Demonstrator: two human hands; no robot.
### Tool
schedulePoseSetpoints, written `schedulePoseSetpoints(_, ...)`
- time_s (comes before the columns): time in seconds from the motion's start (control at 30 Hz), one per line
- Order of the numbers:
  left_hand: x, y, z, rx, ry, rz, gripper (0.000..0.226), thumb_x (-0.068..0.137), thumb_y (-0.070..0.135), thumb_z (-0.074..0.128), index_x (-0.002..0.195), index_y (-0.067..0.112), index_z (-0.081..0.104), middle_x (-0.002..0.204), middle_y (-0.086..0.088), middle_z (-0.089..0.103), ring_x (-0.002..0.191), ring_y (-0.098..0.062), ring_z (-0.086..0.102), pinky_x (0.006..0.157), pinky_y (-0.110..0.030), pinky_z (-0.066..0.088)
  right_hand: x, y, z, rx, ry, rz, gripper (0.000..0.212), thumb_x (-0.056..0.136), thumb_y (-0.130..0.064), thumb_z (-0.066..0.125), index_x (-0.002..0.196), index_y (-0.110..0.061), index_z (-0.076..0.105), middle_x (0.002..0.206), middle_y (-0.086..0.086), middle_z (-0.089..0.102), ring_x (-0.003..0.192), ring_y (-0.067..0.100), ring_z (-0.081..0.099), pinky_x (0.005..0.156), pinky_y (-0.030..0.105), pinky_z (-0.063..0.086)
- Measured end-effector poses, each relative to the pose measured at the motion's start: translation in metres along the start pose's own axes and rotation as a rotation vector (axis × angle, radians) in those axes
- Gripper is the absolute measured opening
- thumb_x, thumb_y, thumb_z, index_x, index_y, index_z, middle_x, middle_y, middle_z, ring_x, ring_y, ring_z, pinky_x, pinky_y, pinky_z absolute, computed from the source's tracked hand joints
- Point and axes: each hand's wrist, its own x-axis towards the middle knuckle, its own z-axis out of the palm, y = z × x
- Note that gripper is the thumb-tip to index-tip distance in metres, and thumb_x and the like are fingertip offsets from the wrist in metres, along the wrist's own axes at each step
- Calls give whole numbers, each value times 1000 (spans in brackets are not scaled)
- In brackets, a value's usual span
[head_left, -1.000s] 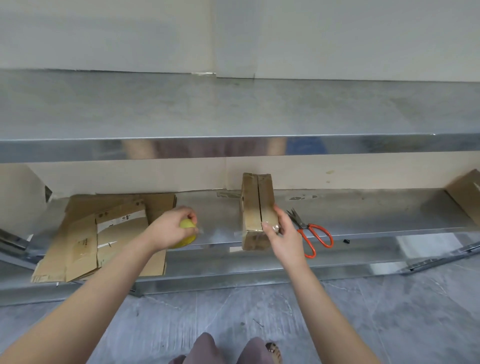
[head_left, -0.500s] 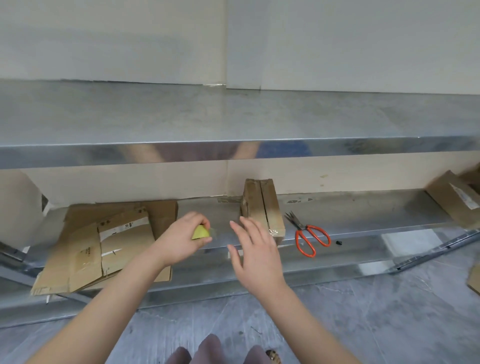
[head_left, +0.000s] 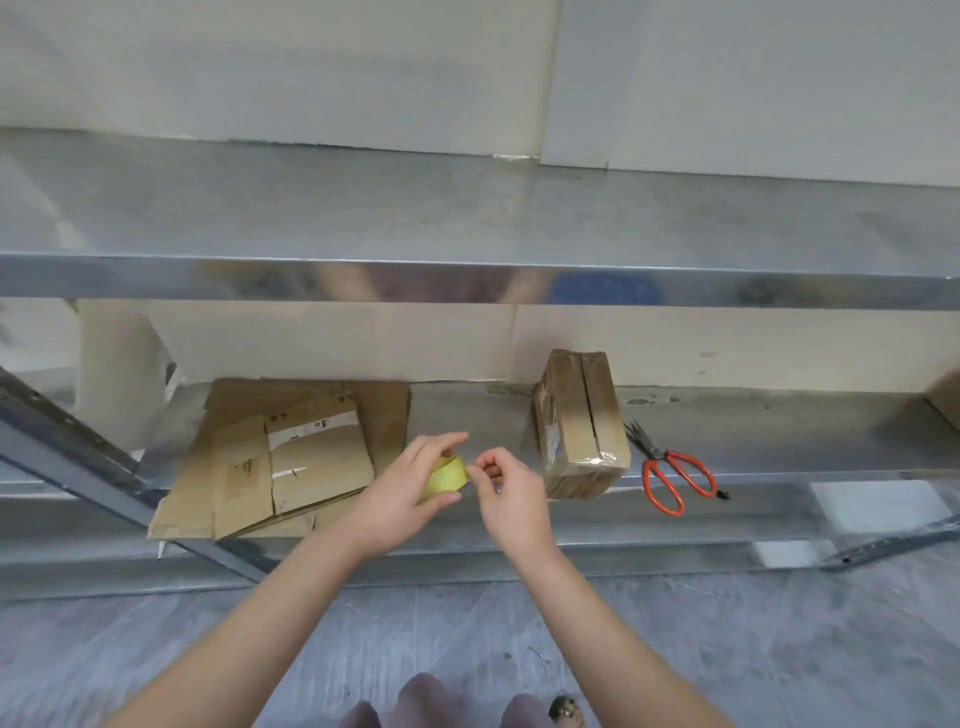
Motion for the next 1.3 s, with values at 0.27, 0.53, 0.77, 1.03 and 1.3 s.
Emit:
schedulePoseSetpoints(0.27, 12, -41, 7, 171, 25, -221, 63, 77, 30, 78, 131, 23, 46, 88, -4, 56, 88, -17, 50, 77, -29, 40, -3, 17, 26, 33, -52, 26, 19, 87, -21, 68, 74, -30, 57, 66, -14, 58, 67, 3, 56, 63, 16, 42)
schedulePoseSetpoints(0.53, 49, -62, 24, 236, 79, -172, 70, 73, 31, 80, 134, 17, 48, 119, -8, 58, 109, -26, 55, 90, -32, 43, 33, 35, 28, 44, 13, 237, 13, 89, -24, 66, 78, -28, 61, 69, -11, 62, 66, 2, 57, 62, 18, 42)
schedulePoseSetpoints(0.77, 67, -85, 45, 215, -3, -228, 74, 77, 23, 79, 142, 14, 45, 140, -12, 44, 126, -29, 46, 105, -33, 37, 65, 59, 43, -185, -41, 408, 8, 91, -30, 60, 92, -26, 66, 86, -8, 71, 84, 16, 66, 64, 24, 46)
schedulePoseSetpoints(1.03, 66, -98, 49, 311, -91, -208, 66, 88, 31, 67, 146, 16, 39, 151, -7, 31, 138, -34, 26, 117, -42, 24, 69, 72, 48, -501, -63, 348, 45, 89, -54, 59, 123, -29, 44, 123, -7, 51, 101, 18, 60, 63, 26, 38)
schedulePoseSetpoints(1.3, 40, -70, 25, 574, 20, -6, 65, 96, 57, 28, 146, 16, 39, 149, 2, 41, 145, -21, 24, 121, -39, 12, 19, 50, 37, -524, -129, -46, 58, 101, -51, 27, 154, -29, 20, 160, -6, 22, 150, 17, 12, 120, 37, 18)
